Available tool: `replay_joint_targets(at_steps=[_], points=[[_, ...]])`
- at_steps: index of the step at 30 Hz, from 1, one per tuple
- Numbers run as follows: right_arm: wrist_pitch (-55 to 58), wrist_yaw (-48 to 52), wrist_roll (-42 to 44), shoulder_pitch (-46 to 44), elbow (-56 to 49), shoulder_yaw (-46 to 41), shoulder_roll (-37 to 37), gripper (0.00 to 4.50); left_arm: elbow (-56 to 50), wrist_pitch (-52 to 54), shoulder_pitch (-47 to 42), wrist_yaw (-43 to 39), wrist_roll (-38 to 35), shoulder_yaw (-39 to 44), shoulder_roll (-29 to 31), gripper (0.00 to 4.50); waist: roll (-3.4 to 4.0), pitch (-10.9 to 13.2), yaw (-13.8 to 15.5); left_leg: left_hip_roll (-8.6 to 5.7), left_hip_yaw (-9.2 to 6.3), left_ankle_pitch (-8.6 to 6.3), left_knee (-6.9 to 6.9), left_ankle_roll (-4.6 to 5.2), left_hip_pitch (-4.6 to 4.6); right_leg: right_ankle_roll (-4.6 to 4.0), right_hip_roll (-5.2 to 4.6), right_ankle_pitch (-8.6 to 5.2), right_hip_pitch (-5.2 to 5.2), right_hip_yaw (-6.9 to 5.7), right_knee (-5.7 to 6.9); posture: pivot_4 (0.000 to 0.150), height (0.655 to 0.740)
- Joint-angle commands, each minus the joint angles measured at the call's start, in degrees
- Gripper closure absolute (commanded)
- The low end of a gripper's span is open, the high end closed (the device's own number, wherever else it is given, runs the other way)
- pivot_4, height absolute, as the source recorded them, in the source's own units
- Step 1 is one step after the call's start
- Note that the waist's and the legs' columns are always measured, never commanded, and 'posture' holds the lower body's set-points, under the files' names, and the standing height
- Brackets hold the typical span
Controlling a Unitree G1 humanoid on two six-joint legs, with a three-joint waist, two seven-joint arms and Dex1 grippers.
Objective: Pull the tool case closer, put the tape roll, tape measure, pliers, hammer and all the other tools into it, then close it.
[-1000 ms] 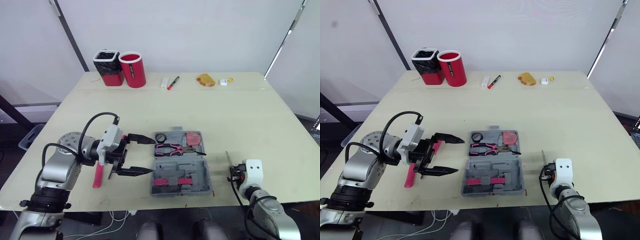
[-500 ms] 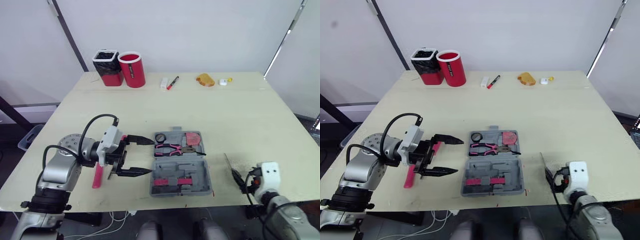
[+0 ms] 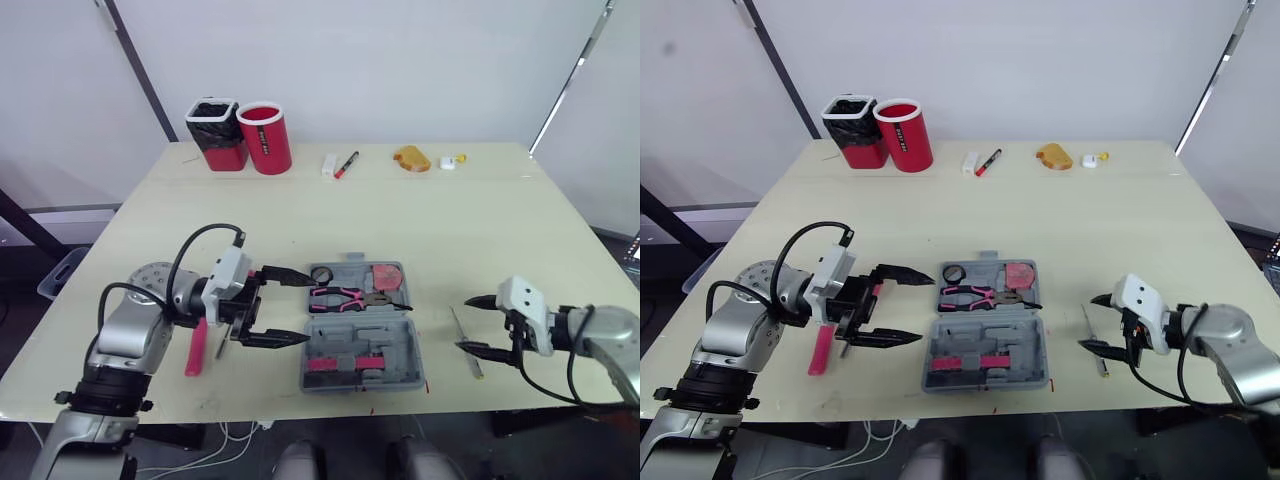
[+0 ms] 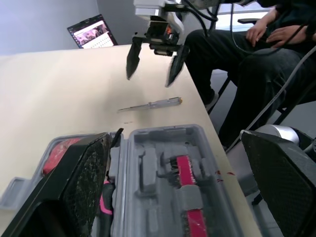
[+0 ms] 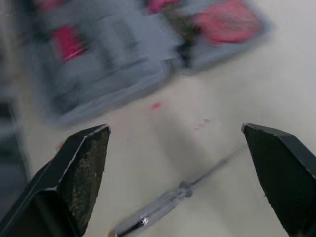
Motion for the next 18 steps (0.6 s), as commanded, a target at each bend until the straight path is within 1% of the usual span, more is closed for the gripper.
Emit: replay_joint_targets(at_steps=[1, 3, 6, 9, 13, 18], points=[[-16.72, 13.68, -6.21, -7.86, 10.23, 6.32, -1.93, 0.01, -1.82, -1.19, 0.46, -1.67, -0.34, 0.5, 0.54, 0.0, 0.05, 0.1, -0.09, 0.0, 0.02, 0.0, 0.0, 0.0, 0.0, 0.01, 0.0, 0.0, 0.0, 0.02, -0.02, 0.15, 0.74], [-24.89, 19.37, -9.04, -13.66, 17.91, 9.88, -0.95, 0.01, -3.18, -0.99, 1.3, -0.53, -0.44, 0.76, 0.45, 0.0, 0.05, 0.2, -0.34, 0.0, 0.08, 0.0, 0.01, 0.0, 0.02, 0.02, 0.0, 0.01, -0.01, 0.07, -0.03, 0.15, 0.74], [-39.35, 22.0, -15.07, -22.75, 30.14, 14.62, 2.3, 0.01, -5.2, -0.29, 2.77, 0.42, -0.65, 1.32, 1.04, 0.0, 0.05, 0.41, -0.43, 0.0, 0.13, 0.0, 0.02, 0.0, 0.06, 0.02, -0.01, 0.02, -0.01, 0.12, -0.01, 0.15, 0.74], [-52.9, 22.47, -20.36, -29.84, 40.72, 18.36, 5.1, 0.01, -6.54, 0.31, 3.96, 0.56, -0.94, 1.97, 1.95, 0.0, 0.1, 0.53, -0.43, 0.01, 0.11, 0.0, 0.02, 0.0, 0.07, -0.01, 0.0, 0.02, -0.03, 0.09, 0.06, 0.15, 0.74], [-67.7, 19.95, -27.99, -36.65, 50.41, 23.51, 7.91, 0.01, -7.88, 0.74, 5.25, 1.05, -1.37, 2.32, 2.52, 0.0, 0.18, 0.58, -0.13, 0.02, 0.18, 0.01, 0.02, -0.01, 0.07, -0.02, -0.04, 0.02, -0.04, 0.11, 0.05, 0.15, 0.74], [-76.86, 13.31, -36.33, -41.46, 56.97, 28.09, 11.13, 0.01, -8.42, 0.77, 5.8, 2.01, -1.37, 2.54, 2.3, 0.0, 0.19, 0.59, -0.17, 0.02, 0.25, 0.01, 0.03, -0.02, 0.04, -0.03, -0.07, 0.02, -0.08, 0.15, 0.07, 0.15, 0.74]])
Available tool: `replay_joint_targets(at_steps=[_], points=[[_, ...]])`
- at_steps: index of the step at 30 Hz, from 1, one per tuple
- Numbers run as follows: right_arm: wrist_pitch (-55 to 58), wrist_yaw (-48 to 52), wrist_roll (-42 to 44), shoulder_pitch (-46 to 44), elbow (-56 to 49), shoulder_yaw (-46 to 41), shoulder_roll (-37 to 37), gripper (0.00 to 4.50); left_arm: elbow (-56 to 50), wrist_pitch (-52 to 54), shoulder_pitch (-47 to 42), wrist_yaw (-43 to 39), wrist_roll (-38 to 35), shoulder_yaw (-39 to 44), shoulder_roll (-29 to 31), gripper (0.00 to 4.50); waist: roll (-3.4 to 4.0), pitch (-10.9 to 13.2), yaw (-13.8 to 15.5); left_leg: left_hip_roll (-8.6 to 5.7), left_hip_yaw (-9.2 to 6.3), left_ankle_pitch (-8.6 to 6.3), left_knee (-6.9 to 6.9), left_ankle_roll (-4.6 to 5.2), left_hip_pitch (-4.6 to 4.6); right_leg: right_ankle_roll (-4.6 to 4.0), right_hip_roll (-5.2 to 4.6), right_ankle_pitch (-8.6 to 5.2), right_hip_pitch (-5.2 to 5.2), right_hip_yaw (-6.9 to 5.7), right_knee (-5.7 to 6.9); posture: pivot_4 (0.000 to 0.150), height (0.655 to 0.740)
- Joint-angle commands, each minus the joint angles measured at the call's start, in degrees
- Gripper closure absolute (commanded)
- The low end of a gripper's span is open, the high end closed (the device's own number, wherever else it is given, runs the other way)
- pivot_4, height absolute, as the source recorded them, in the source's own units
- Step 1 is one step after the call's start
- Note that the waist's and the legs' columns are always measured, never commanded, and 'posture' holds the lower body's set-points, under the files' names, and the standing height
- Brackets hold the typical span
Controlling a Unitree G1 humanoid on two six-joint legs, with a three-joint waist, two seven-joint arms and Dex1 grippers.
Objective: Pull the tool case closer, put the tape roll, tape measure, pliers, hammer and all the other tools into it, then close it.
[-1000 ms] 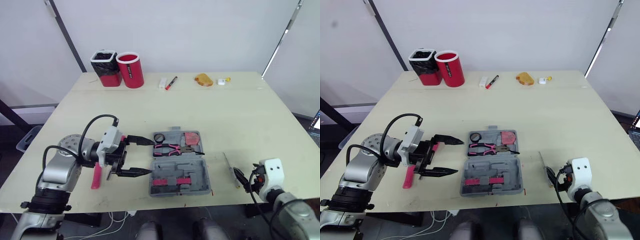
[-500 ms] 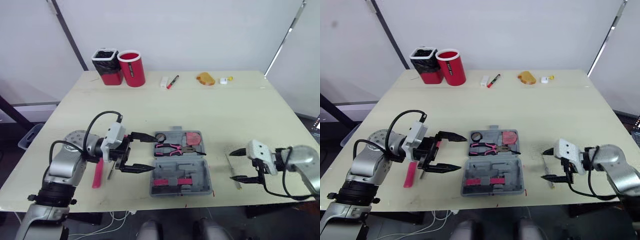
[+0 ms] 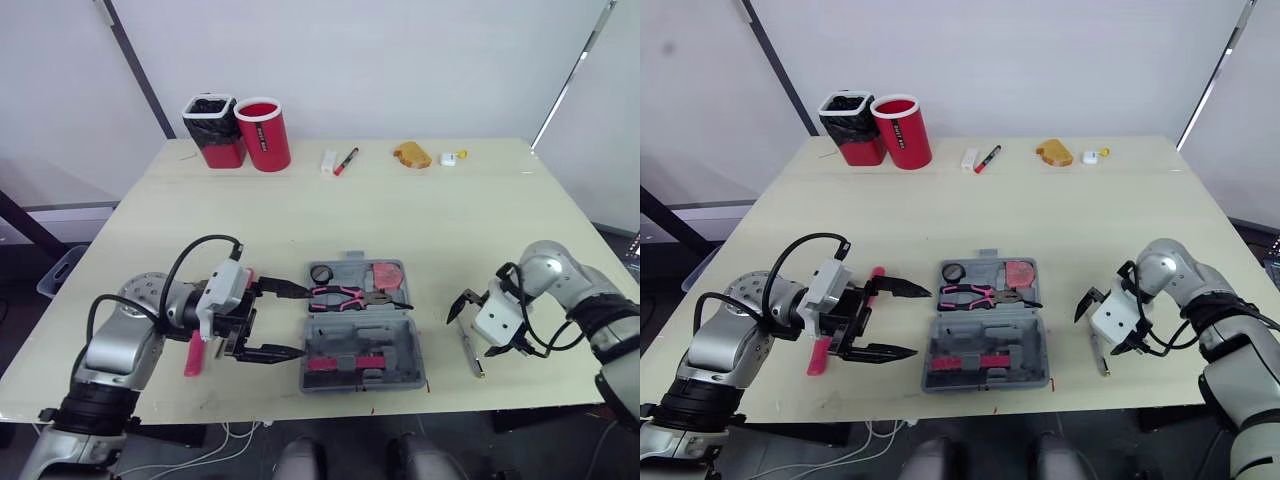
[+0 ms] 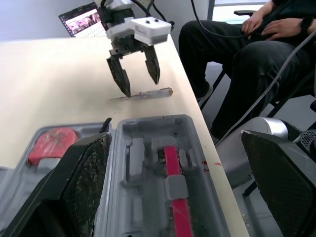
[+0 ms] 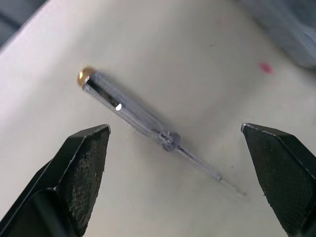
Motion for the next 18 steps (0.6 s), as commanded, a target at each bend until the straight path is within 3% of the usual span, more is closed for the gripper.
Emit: replay_joint_targets(at_steps=[1, 4, 5, 7, 11, 14, 15, 18], points=[[-5.52, -4.39, -4.93, -2.36, 3.25, 2.09, 0.86, 0.01, -1.83, -0.03, -0.41, 0.48, -1.07, 1.45, 0.27, 0.0, 0.0, 0.0, 0.05, 0.0, -0.01, 0.0, 0.0, 0.0, 0.0, 0.0, 0.0, 0.0, 0.0, -0.01, 0.02, 0.15, 0.74], [-7.57, -8.12, -9.18, -3.39, 5.14, 4.23, 1.74, 0.01, -1.31, -0.28, -0.88, 0.41, -0.94, 1.46, 0.33, 0.0, 0.01, 0.0, 0.02, 0.0, 0.0, 0.0, 0.01, -0.01, 0.02, -0.03, 0.0, -0.01, 0.0, 0.0, 0.05, 0.15, 0.74], [-8.1, -9.68, -11.37, -3.62, 5.49, 5.13, 1.79, 0.26, -1.1, -0.39, -1.07, 0.33, -0.9, 1.49, 0.39, 0.0, 0.01, 0.0, 0.0, 0.0, 0.01, 0.01, 0.02, -0.01, 0.02, -0.03, 0.0, -0.01, 0.0, 0.01, 0.06, 0.15, 0.74], [-8.59, -11.59, -13.83, -3.9, 6.25, 6.49, 1.88, 0.83, -0.9, -0.51, -1.27, 0.24, -0.86, 1.51, 0.43, 0.0, -0.01, -0.01, -0.01, 0.0, 0.03, 0.01, 0.05, -0.01, 0.03, -0.06, 0.0, -0.02, 0.01, 0.03, 0.06, 0.15, 0.74], [-8.73, -15.85, -17.82, -4.84, 7.52, 8.16, 2.14, 2.59, -0.84, -0.69, -1.28, 0.34, -0.77, 1.51, 0.38, 0.0, -0.2, -0.12, -0.48, 0.01, 0.12, 0.01, 0.1, -0.01, 0.18, -0.21, 0.0, -0.01, 0.09, 0.12, 0.07, 0.15, 0.74], [-8.53, -16.83, -17.15, -4.35, 8.18, 8.04, 3.0, 3.51, -1.39, -0.38, -1.04, 0.75, -1.12, 1.68, 0.22, 0.0, -0.27, -0.12, -1.23, 0.01, 0.13, 0.01, 0.16, 0.0, 0.35, -0.21, 0.0, 0.05, 0.26, 0.13, 0.08, 0.15, 0.74], [-8.49, -17.13, -17.18, -4.35, 8.25, 8.06, 3.07, 4.03, -1.46, -0.38, -0.97, 0.75, -1.15, 1.69, 0.23, 0.0, -0.3, -0.11, -1.36, 0.01, 0.13, 0.01, 0.16, 0.0, 0.61, -0.22, 0.0, 0.04, 0.51, 0.13, 0.07, 0.15, 0.74], [-7.02, -15.65, -14.83, -4.15, 8.11, 7.11, 2.68, 4.48, -1.72, -0.28, -0.68, 0.68, -1.32, 1.58, 0.26, 0.0, -0.31, -0.1, -1.67, 0.03, 0.18, 0.0, 0.03, 0.0, 1.1, -0.24, 0.02, 0.02, 0.93, 0.19, 0.05, 0.15, 0.74]])
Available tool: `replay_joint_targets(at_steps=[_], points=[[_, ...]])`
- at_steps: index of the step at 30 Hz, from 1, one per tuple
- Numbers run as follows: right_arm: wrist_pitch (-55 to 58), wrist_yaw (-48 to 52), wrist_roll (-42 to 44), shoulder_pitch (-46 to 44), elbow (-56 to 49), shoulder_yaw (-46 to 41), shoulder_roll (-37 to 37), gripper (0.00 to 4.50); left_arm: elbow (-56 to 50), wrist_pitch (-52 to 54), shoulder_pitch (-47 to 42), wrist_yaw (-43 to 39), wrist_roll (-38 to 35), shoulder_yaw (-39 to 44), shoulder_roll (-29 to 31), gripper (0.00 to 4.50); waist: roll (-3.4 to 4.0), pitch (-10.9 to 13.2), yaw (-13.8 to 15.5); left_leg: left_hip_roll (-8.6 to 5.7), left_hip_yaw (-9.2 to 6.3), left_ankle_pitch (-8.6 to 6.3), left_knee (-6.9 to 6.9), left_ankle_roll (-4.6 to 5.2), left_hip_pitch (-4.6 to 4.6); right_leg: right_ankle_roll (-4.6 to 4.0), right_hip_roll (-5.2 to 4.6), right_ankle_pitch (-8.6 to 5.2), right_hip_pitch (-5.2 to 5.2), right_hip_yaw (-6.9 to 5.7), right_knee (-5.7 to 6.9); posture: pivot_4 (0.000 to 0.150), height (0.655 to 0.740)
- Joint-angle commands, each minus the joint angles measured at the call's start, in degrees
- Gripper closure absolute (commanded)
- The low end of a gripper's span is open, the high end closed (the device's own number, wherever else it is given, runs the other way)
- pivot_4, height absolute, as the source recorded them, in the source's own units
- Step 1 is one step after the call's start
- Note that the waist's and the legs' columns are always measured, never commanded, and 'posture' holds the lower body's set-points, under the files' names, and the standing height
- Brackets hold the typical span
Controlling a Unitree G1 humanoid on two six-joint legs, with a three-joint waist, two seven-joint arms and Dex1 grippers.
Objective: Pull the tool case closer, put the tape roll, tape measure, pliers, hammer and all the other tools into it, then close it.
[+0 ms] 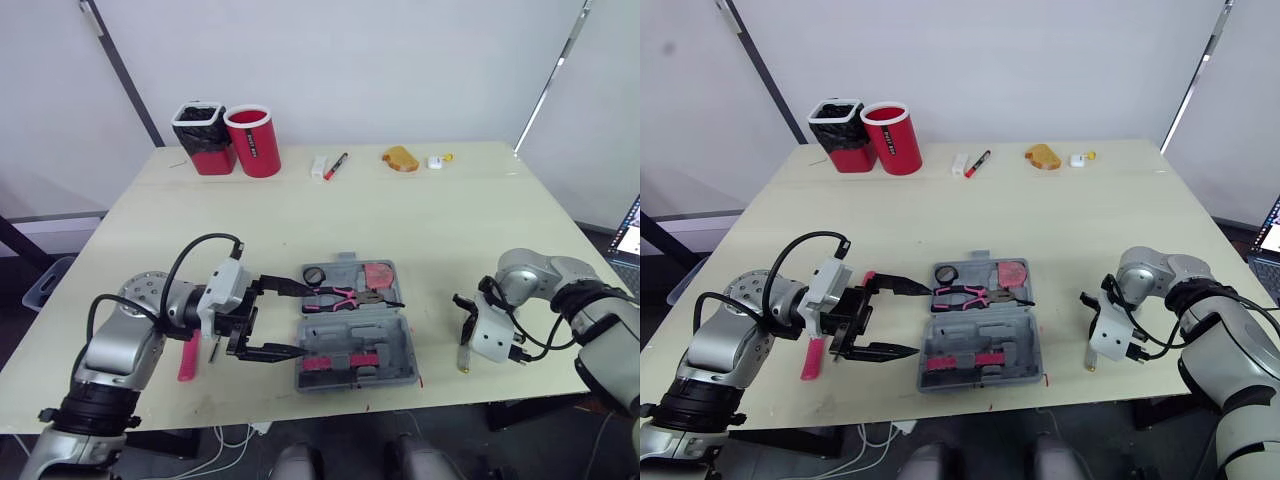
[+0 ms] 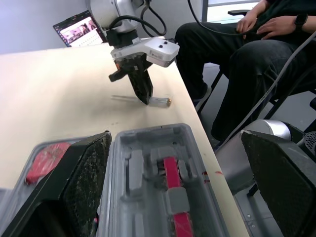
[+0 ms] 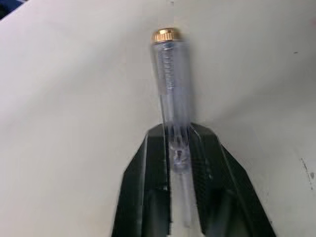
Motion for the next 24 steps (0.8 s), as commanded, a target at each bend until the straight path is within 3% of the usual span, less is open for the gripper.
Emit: replay_joint_targets(at_steps=[1, 6, 10, 14, 20, 24], points=[[3.55, 2.22, 4.39, 1.22, -0.58, -1.65, 0.19, 4.47, -1.54, -0.12, 0.04, 0.01, -1.09, 1.43, 0.22, 0.0, 0.0, 0.0, 0.0, 0.01, 0.0, 0.0, 0.0, 0.0, 0.0, 0.0, 0.01, 0.0, 0.0, 0.0, 0.0, 0.15, 0.74], [27.43, 13.36, 20.56, 8.34, -15.53, -9.84, -1.85, 4.47, -1.25, -0.33, -0.39, 0.05, -0.88, 0.59, -0.47, 0.0, 0.05, 0.04, 0.14, 0.02, 0.0, 0.0, 0.0, 0.0, -0.04, 0.0, 0.0, 0.0, 0.0, 0.01, 0.0, 0.15, 0.74], [60.11, 16.51, 27.67, 19.42, -35.52, -17.17, -7.66, 4.47, -0.94, -0.42, -0.87, -0.08, -0.73, 0.09, -0.92, 0.0, 0.25, 0.16, 1.02, 0.02, -0.1, 0.0, -0.01, 0.0, -0.23, 0.07, -0.02, 0.03, -0.1, -0.08, -0.01, 0.15, 0.74], [84.29, 7.69, 28.18, 29.12, -51.51, -24.9, -10.53, 4.47, -0.55, -0.29, -1.36, -0.41, -0.84, 0.03, -0.98, 0.0, 0.25, 0.17, 2.01, 0.0, -0.08, -0.01, -0.01, 0.0, -0.34, 0.03, -0.04, -0.01, -0.21, -0.09, -0.09, 0.15, 0.74], [115.05, -8.18, 36.06, 39.05, -72.19, -39.62, -2.46, 4.47, -0.12, -0.13, -1.8, -0.98, -0.76, -0.28, -0.97, 0.0, 0.25, 0.16, 1.6, 0.0, -0.1, -0.01, -0.01, -0.01, -0.44, 0.07, 0.03, 0.01, -0.37, -0.05, -0.03, 0.15, 0.74], [130.32, -16.52, 37.26, 43.5, -83.36, -42.82, 1.38, 4.47, 0.51, -0.11, -2.35, -1.52, -0.67, -0.63, -1.13, 0.0, 0.25, 0.16, 1.83, 0.0, -0.19, -0.01, -0.01, -0.01, -0.52, 0.09, 0.03, 0.01, -0.39, -0.13, -0.05, 0.15, 0.74]])
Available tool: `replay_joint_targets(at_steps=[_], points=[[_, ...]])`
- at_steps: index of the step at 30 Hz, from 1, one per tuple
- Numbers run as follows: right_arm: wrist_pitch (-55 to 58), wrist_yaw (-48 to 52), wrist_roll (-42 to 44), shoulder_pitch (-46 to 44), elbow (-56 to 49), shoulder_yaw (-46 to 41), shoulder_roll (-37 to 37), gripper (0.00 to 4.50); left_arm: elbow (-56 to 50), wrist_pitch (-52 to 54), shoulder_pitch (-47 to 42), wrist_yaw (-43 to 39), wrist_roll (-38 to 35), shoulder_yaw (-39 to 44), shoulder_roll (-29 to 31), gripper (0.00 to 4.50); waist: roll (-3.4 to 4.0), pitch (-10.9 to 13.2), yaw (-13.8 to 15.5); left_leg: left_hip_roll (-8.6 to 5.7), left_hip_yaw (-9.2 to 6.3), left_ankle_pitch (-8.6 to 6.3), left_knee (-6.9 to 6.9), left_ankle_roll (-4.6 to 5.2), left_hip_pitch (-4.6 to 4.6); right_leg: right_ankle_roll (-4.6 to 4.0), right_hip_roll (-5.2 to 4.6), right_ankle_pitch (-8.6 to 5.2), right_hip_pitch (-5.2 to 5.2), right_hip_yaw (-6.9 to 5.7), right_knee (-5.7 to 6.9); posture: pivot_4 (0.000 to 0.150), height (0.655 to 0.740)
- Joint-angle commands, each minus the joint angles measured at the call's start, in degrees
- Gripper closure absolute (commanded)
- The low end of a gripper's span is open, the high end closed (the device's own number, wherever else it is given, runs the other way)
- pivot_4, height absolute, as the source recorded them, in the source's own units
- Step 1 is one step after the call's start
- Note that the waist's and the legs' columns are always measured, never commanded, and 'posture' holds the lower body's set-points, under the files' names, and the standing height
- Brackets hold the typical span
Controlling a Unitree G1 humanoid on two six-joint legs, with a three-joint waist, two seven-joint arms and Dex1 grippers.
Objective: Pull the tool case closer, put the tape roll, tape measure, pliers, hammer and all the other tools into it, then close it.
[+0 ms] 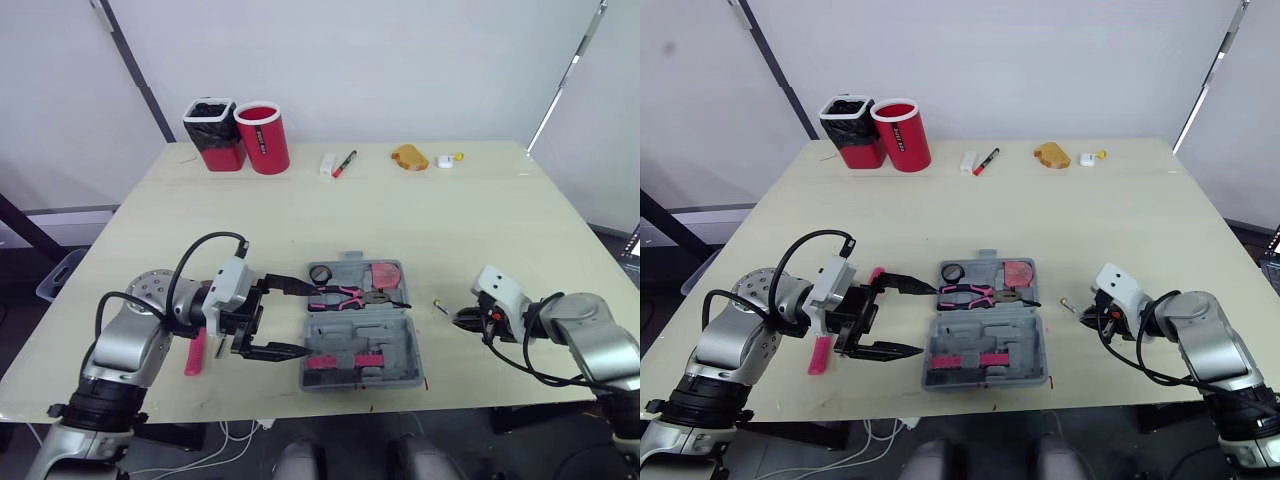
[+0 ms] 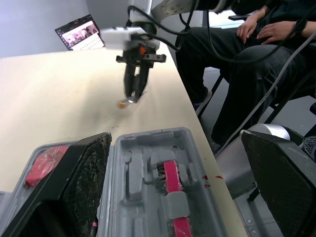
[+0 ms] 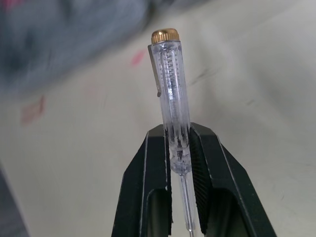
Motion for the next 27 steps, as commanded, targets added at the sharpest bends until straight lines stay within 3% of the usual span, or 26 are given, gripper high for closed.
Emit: replay_joint_targets(at_steps=[1, 3, 7, 14, 23, 27], points=[[21.93, -10.39, -0.26, 2.21, -11.85, -1.34, 1.68, 4.47, 0.41, -0.05, -1.63, -1.02, -0.6, 0.03, -0.28, 0.0, -0.02, -0.01, 0.05, -0.01, 0.0, 0.0, 0.02, 0.0, -0.2, -0.01, -0.03, -0.01, -0.14, -0.02, -0.03, 0.15, 0.74], [33.76, -16.32, -1.74, 0.95, -12.99, 0.98, 2.7, 4.47, 0.83, 0.21, -2.48, -1.19, -0.64, -0.4, -0.71, 0.0, -0.03, -0.02, 0.07, -0.04, -0.02, 0.0, 0.07, 0.0, -0.57, 0.16, -0.04, 0.1, -0.45, -0.01, -0.01, 0.15, 0.74], [41.57, -24.53, -1.51, -1.82, -11.49, -3.54, 11.31, 4.47, 1.5, 0.32, -3.53, -2.21, -0.51, -0.75, -1.06, 0.0, -0.04, -0.02, -0.26, -0.04, -0.08, 0.0, 0.04, 0.0, -0.65, 0.15, 0.02, 0.1, -0.56, -0.03, 0.0, 0.15, 0.74], [45.27, -35.62, -2.41, -2.39, -9.05, -9.06, 20.64, 4.47, 2.9, 0.11, -5.09, -3.18, -0.27, -1.01, -1.1, 0.0, -0.13, -0.07, -0.18, -0.04, -0.18, 0.0, -0.03, 0.01, -0.71, 0.16, 0.05, 0.1, -0.61, -0.08, -0.02, 0.15, 0.74], [38.14, -35.83, 2.46, 1.48, -13.94, -8.34, 16.8, 0.04, 3.28, -0.25, -5.16, -3.13, -0.29, -1.49, -1.18, 0.0, -0.17, -0.1, 0.05, -0.06, -0.15, 0.01, 0.03, 0.01, -0.71, 0.18, 0.01, 0.1, -0.55, -0.03, -0.03, 0.15, 0.74], [24.8, -32.98, 4.73, 8.22, -16.84, -8.75, 12.6, 0.04, 2.99, -0.22, -4.76, -2.89, -0.37, -1.41, -1.21, 0.0, -0.17, -0.1, -0.11, -0.07, -0.15, 0.0, -0.01, 0.01, -0.77, 0.21, 0.01, 0.09, -0.59, -0.02, -0.09, 0.15, 0.74]])
